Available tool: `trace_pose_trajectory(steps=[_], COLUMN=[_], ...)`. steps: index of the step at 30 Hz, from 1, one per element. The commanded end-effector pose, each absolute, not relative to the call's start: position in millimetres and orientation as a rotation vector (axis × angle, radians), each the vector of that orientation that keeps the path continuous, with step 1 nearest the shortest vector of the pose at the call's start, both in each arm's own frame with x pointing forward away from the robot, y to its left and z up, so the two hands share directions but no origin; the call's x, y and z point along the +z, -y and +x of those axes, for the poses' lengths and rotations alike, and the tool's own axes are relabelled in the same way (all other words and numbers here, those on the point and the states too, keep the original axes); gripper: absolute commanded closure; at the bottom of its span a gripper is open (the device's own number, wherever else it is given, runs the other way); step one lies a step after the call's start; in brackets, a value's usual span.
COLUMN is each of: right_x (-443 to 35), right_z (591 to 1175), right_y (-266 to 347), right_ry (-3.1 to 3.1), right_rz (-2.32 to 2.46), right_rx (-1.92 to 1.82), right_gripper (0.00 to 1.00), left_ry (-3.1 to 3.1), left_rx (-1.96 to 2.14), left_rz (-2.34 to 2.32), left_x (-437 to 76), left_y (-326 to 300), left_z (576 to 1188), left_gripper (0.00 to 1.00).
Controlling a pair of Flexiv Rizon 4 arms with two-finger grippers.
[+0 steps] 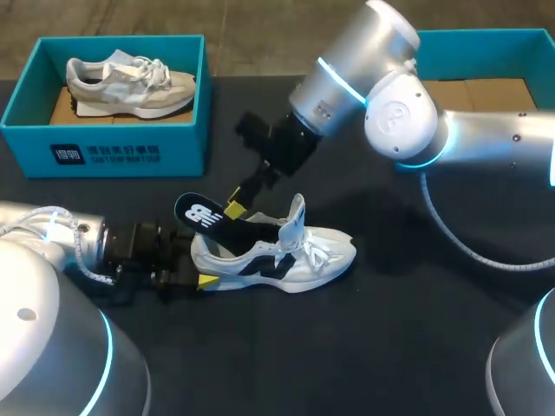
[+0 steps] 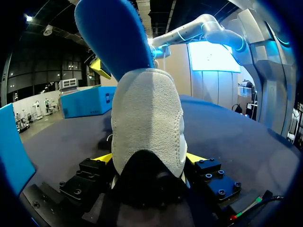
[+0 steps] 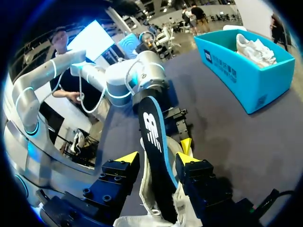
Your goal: Take the shoe out of the shoebox, open the shoe tongue, remove and reinsert the insole, then place the shoe into the shoebox
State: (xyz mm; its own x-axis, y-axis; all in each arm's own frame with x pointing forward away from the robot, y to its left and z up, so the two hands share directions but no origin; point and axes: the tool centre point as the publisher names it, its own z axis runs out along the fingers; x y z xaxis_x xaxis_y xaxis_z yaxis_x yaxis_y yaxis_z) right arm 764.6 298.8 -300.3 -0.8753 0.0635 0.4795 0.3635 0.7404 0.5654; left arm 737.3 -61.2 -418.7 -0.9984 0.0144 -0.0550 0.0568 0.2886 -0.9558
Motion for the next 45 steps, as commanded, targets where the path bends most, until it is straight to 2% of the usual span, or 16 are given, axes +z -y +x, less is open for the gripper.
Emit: trace_pose_trajectory(steps=[1, 20, 25, 26, 31, 37, 45], right_x=[-308.9, -319.7, -321.3, -321.4, -322.2, -319.3, -282.2], right_z=[762.3, 750.9, 751.3, 751.1, 748.4, 749.7, 762.4], right_y=[-302.1, -309.7, -311.8, -311.9, -312.0, -311.0, -322.4], right_ry=[2.481, 2.43, 2.433, 2.432, 2.431, 2.439, 2.489], right_rz=[-0.327, -0.284, -0.265, -0.268, -0.253, -0.251, -0.172], right_rx=[-0.975, -0.947, -0.926, -0.931, -0.91, -0.902, -0.983], right_gripper=[0.51, 0.53, 0.63, 0.72, 1.0, 1.0, 1.0], left_ry=[-2.492, -2.492, -2.492, -2.492, -2.492, -2.492, -2.492], left_rx=[-1.85, -1.85, -1.85, -1.85, -1.85, -1.85, -1.85], left_rz=[0.07, 0.07, 0.07, 0.07, 0.07, 0.07, 0.07], left_x=[-422.2, -422.2, -422.2, -422.2, -422.2, -422.2, -422.2], left_y=[59.1, 59.1, 59.1, 59.1, 59.1, 59.1, 59.1], left_z=[736.6, 736.6, 736.6, 736.6, 736.6, 736.6, 736.6], left_gripper=[1.0, 1.0, 1.0, 1.0, 1.0, 1.0, 1.0])
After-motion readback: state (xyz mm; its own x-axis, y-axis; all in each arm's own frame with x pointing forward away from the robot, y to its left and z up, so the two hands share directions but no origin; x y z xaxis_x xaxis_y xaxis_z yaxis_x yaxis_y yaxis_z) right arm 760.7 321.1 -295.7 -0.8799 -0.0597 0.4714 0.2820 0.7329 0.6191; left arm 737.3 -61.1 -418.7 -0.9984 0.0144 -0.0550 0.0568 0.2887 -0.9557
